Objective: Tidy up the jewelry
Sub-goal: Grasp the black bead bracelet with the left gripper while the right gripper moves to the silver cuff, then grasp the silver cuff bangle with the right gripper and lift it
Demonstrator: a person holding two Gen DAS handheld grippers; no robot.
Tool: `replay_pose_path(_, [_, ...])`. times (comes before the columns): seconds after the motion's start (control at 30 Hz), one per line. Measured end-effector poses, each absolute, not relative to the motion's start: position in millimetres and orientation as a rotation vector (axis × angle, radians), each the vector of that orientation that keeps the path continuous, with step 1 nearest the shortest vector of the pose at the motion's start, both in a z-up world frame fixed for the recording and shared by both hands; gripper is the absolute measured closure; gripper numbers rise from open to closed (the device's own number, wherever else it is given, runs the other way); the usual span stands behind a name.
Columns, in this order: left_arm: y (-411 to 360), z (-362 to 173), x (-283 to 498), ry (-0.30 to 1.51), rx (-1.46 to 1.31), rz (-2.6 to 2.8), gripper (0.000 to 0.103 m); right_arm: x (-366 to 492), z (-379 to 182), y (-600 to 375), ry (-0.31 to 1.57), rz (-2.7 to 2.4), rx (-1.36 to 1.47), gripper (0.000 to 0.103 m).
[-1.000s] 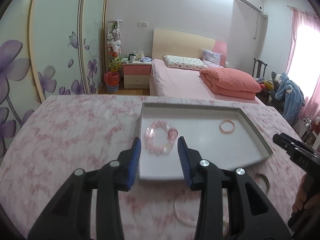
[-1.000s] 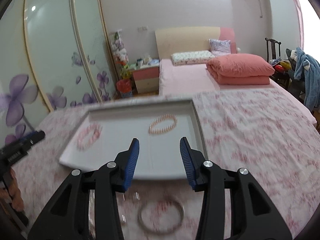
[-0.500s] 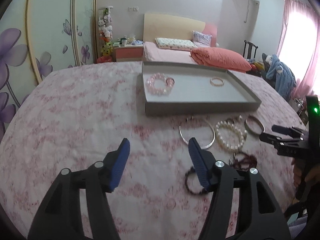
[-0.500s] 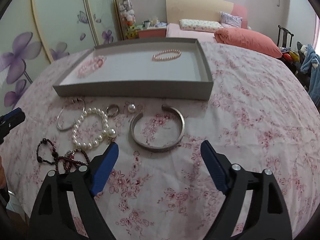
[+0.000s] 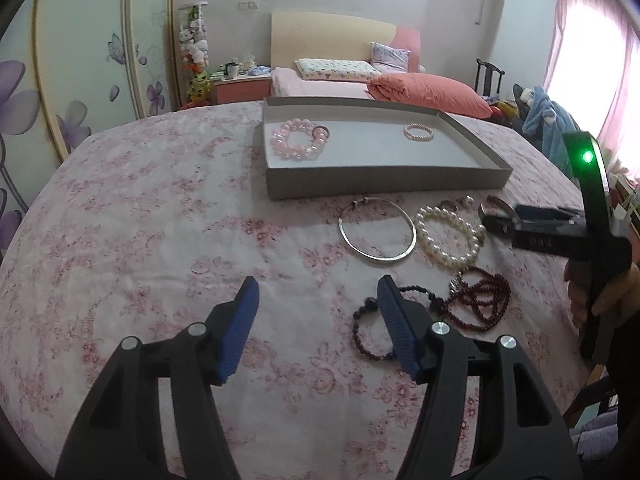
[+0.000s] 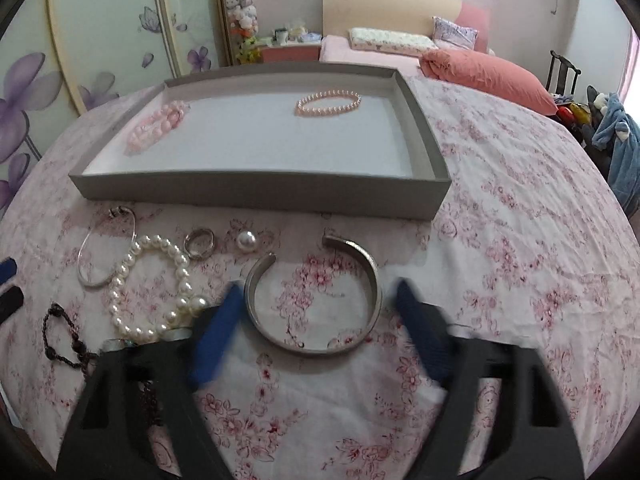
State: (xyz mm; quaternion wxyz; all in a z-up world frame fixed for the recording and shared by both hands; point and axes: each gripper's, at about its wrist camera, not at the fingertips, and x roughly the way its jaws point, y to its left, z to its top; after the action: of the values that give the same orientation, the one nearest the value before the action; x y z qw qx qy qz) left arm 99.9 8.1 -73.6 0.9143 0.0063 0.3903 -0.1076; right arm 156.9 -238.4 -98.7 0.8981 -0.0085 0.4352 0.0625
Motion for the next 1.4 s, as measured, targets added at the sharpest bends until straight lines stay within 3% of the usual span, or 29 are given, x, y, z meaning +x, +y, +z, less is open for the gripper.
replay_pose_path(0.23, [-4,-83,103,0.843,0.056,-0.254,0.044,149,-99,-246,0.903,0.102,0.005,0.035])
replay_pose_path(0.63, [-39,-100,110,0.886,0.216,-0.343,0.075,148,-99,-247,0.903,0.102,0.005,0.035])
replay_pose_path(0.7, [-40,-100,113,0.888,0.217,-0.335,0.087,148,-99,-247,0.903,0.102,0.005,0.035])
replay_pose_path(1.4, [-11,-99,123,0.89,0.176,-0.209,0.086,149,-98,-246,0.904,0.104,0.006,0.032])
